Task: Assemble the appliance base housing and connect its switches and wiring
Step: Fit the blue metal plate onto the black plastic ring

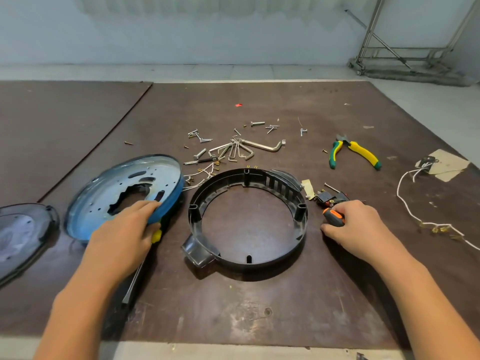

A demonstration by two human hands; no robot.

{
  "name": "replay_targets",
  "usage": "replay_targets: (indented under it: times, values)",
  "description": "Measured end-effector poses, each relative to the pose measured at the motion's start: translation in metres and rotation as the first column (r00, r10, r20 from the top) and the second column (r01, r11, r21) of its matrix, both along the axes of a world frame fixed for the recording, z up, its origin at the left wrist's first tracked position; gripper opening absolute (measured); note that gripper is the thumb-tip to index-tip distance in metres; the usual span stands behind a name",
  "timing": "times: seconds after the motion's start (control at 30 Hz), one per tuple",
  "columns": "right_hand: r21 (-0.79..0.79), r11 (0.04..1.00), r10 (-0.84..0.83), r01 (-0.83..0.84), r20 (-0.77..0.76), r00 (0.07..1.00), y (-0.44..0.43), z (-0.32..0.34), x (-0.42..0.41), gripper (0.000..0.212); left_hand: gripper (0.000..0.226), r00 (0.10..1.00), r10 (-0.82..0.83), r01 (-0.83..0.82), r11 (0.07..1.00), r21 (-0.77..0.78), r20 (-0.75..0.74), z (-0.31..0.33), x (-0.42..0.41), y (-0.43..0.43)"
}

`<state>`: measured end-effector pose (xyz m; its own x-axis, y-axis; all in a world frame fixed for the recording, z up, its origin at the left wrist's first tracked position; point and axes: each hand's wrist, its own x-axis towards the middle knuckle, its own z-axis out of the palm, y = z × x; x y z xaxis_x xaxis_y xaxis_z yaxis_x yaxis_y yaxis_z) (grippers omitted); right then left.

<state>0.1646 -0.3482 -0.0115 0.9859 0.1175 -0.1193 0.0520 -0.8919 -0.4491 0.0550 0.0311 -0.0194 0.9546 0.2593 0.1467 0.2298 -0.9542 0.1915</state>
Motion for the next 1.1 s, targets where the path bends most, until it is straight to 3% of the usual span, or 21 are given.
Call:
replay_targets:
  times: [0.23,0.3,0.4,0.47,0.53,0.67,0.77,0.9,1.1]
  values:
    - [-0.011,1.000,0.011,-0.011,0.025,1.000,0.001,-0.002,0.000,0.008,0.053,0.998,-0.032,0.027,0.995,-0.098,-0.048,0.008,0.000,0.000]
    - [-0.006,1.000,0.028,-0.027,0.023,0.999,0.001,-0.001,0.001,0.009,0.054,0.994,-0.072,0.080,0.991,-0.104,0.081,0.019,0.000,-0.010]
    - [0.000,0.999,0.040,-0.040,0.017,0.999,0.001,-0.001,0.001,0.011,0.050,0.920,-0.300,0.348,0.922,-0.169,0.252,0.042,0.001,-0.053]
    - [0.013,0.999,0.035,-0.036,0.021,0.999,0.002,-0.002,0.000,0.010,0.052,0.858,-0.486,0.513,0.832,-0.212,0.168,0.047,0.001,-0.091]
    - [0.023,0.999,0.030,-0.031,0.025,0.999,0.001,-0.002,-0.001,0.014,0.057,0.812,-0.583,0.570,0.798,-0.195,-0.018,0.040,0.003,-0.121]
    - [0.034,0.999,0.039,-0.040,0.026,0.999,-0.001,-0.001,-0.003,0.017,0.048,0.786,-0.568,0.587,0.809,0.009,-0.244,0.030,0.008,-0.138]
    - [0.029,0.997,0.064,-0.065,0.039,0.997,-0.004,-0.002,-0.002,0.011,0.041,0.796,-0.541,0.563,0.826,0.003,-0.272,0.028,0.011,-0.133]
    - [0.030,0.996,0.082,-0.083,0.027,0.996,-0.006,-0.002,-0.001,0.007,0.023,0.798,-0.572,0.577,0.816,-0.031,-0.192,0.027,0.010,-0.131]
    - [0.039,0.994,0.100,-0.100,0.000,0.995,-0.010,-0.002,0.001,0.009,0.022,0.830,-0.537,0.555,0.820,-0.136,0.148,0.032,0.008,-0.126]
